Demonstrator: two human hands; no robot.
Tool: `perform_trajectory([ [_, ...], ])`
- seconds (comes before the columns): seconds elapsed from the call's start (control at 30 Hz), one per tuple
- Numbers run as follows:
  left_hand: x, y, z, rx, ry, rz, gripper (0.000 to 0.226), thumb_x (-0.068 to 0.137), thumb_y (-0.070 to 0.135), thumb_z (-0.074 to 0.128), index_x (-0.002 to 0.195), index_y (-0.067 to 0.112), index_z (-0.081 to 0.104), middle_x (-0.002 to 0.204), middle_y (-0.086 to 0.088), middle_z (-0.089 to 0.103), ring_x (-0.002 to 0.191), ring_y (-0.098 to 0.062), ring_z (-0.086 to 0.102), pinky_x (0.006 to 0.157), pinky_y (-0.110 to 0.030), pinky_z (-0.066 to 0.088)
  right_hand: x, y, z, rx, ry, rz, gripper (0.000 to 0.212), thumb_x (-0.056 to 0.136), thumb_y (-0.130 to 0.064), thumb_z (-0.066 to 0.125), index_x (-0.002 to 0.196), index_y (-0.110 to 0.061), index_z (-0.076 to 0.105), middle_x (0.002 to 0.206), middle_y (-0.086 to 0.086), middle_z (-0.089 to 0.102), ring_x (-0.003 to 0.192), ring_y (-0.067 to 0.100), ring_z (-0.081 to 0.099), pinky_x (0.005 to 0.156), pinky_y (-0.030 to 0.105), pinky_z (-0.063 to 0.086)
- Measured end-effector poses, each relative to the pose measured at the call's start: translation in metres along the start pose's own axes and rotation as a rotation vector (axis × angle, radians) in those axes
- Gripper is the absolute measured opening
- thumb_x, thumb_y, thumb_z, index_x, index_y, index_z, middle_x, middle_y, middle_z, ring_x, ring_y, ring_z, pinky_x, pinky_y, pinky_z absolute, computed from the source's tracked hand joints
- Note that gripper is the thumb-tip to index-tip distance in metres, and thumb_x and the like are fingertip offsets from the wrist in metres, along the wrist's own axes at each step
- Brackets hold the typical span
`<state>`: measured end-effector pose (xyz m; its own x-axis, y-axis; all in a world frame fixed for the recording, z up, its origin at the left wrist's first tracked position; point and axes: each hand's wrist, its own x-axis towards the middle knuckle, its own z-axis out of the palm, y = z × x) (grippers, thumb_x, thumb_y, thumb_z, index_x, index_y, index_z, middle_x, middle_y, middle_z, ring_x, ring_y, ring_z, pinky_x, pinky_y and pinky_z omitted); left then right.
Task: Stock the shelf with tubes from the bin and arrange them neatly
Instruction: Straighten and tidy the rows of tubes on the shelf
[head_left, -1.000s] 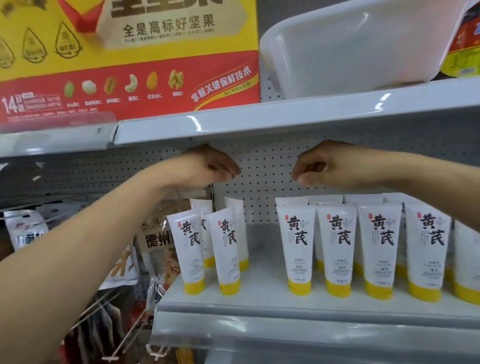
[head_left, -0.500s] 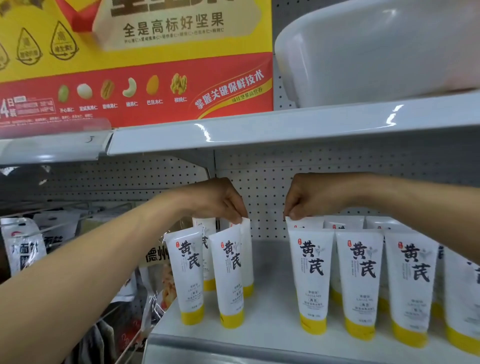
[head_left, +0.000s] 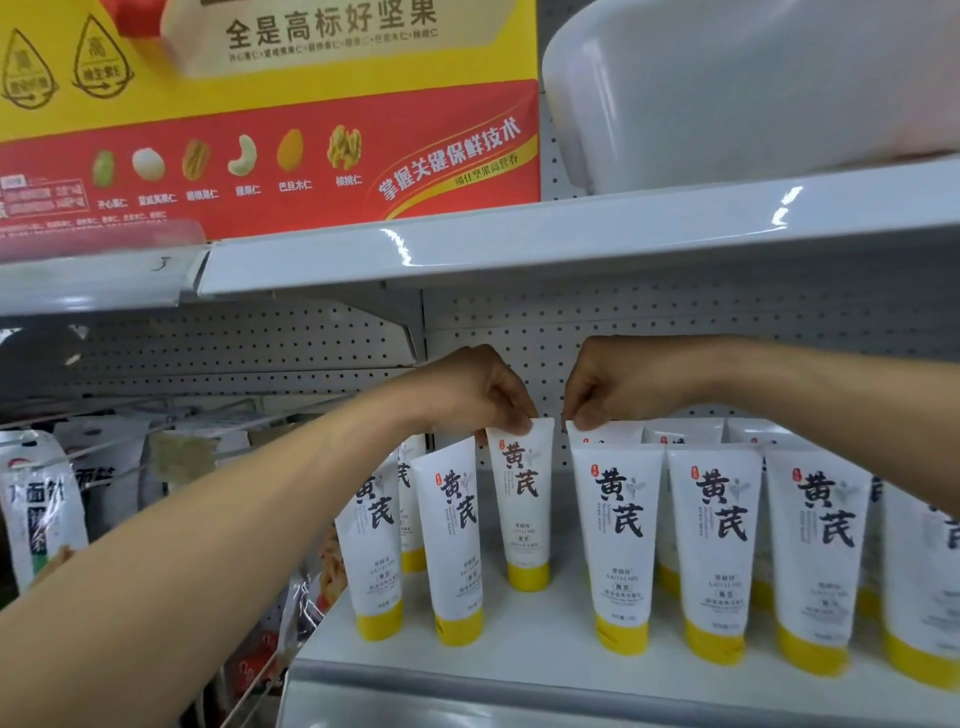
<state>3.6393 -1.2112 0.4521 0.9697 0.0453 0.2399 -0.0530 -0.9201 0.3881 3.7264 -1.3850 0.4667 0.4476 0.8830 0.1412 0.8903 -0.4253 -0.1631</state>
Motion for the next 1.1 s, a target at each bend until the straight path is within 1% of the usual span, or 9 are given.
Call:
perform_trajectory([
  [0.07,0.001,0.003,0.001,-0.038,-0.010,-0.003,0.010,0.083,0.019,0.075,0.091,0.026,0.073,0.084,0.008,0.073,0.080,-0.013,0.072,0.073,-0.022,0.059,0.000,0.000,0.000,0.004,-0.001,0.001,0.013,0.089,-0.019,0.066,0.093,-0.019,0.077,0.087,-0.014,0.074,0.088,0.008,0.067,0.091,0.036,0.054],
  [0.13,0.002,0.005,0.003,-0.058,-0.014,-0.008,0.011,0.083,0.017,0.075,0.091,0.024,0.073,0.083,0.006,0.073,0.084,-0.021,0.072,0.077,-0.030,0.060,0.000,0.001,0.000,0.007,-0.009,0.005,0.012,0.088,-0.019,0.066,0.092,-0.021,0.077,0.084,-0.015,0.073,0.086,0.007,0.067,0.091,0.036,0.054],
  [0.23,0.002,0.007,0.006,-0.100,-0.021,0.001,0.014,0.084,0.013,0.074,0.098,0.016,0.074,0.084,0.002,0.074,0.076,-0.011,0.069,0.070,-0.024,0.059,0.000,0.001,0.001,-0.007,-0.018,-0.007,0.013,0.088,-0.019,0.064,0.089,-0.018,0.077,0.089,-0.002,0.075,0.091,0.021,0.067,0.092,0.044,0.053],
  [0.33,0.002,0.009,0.007,-0.106,-0.027,0.013,0.014,0.084,0.013,0.073,0.097,0.018,0.074,0.081,0.005,0.072,0.070,-0.003,0.066,0.068,-0.022,0.057,-0.001,0.002,0.002,-0.007,-0.015,-0.013,0.015,0.088,-0.018,0.063,0.090,-0.016,0.077,0.094,0.006,0.074,0.097,0.028,0.065,0.093,0.047,0.051],
  [0.6,0.000,0.008,0.005,-0.086,-0.010,0.011,0.013,0.084,0.014,0.073,0.097,0.019,0.073,0.086,0.004,0.072,0.078,-0.010,0.067,0.068,-0.024,0.059,-0.007,-0.003,0.001,0.022,-0.005,0.006,0.014,0.090,-0.016,0.062,0.090,-0.017,0.076,0.090,-0.007,0.074,0.093,0.016,0.066,0.091,0.035,0.052],
  [0.73,0.000,0.011,0.006,-0.068,-0.006,0.012,0.014,0.084,0.014,0.074,0.098,0.018,0.073,0.086,0.003,0.071,0.078,-0.010,0.067,0.067,-0.024,0.059,-0.008,-0.005,0.001,0.024,-0.016,0.017,0.018,0.090,-0.016,0.062,0.080,-0.028,0.071,0.081,-0.016,0.069,0.082,0.007,0.061,0.085,0.029,0.050],
  [0.87,-0.002,0.012,0.005,-0.033,0.001,0.013,0.017,0.085,0.013,0.073,0.102,0.015,0.074,0.084,0.007,0.071,0.081,-0.011,0.068,0.068,-0.025,0.059,-0.009,-0.006,0.000,0.005,-0.019,0.016,0.027,0.090,-0.015,0.061,0.071,-0.034,0.066,0.076,-0.017,0.067,0.080,0.009,0.061,0.080,0.028,0.050],
  [0.93,-0.003,0.013,0.005,-0.026,0.003,0.012,0.018,0.085,0.013,0.073,0.102,0.016,0.074,0.084,0.008,0.071,0.080,-0.009,0.067,0.068,-0.025,0.059,-0.009,-0.007,0.000,-0.002,-0.026,0.013,0.025,0.090,-0.015,0.061,0.073,-0.032,0.067,0.078,-0.017,0.067,0.083,0.010,0.062,0.083,0.030,0.051],
  [1.1,-0.004,0.013,0.005,-0.010,0.015,0.012,0.018,0.085,0.014,0.073,0.103,0.016,0.074,0.084,0.009,0.070,0.087,-0.013,0.070,0.069,-0.025,0.060,-0.013,-0.009,0.000,-0.005,-0.014,0.020,0.015,0.091,-0.016,0.061,0.096,-0.022,0.074,0.091,-0.014,0.071,0.093,0.011,0.065,0.092,0.034,0.053],
])
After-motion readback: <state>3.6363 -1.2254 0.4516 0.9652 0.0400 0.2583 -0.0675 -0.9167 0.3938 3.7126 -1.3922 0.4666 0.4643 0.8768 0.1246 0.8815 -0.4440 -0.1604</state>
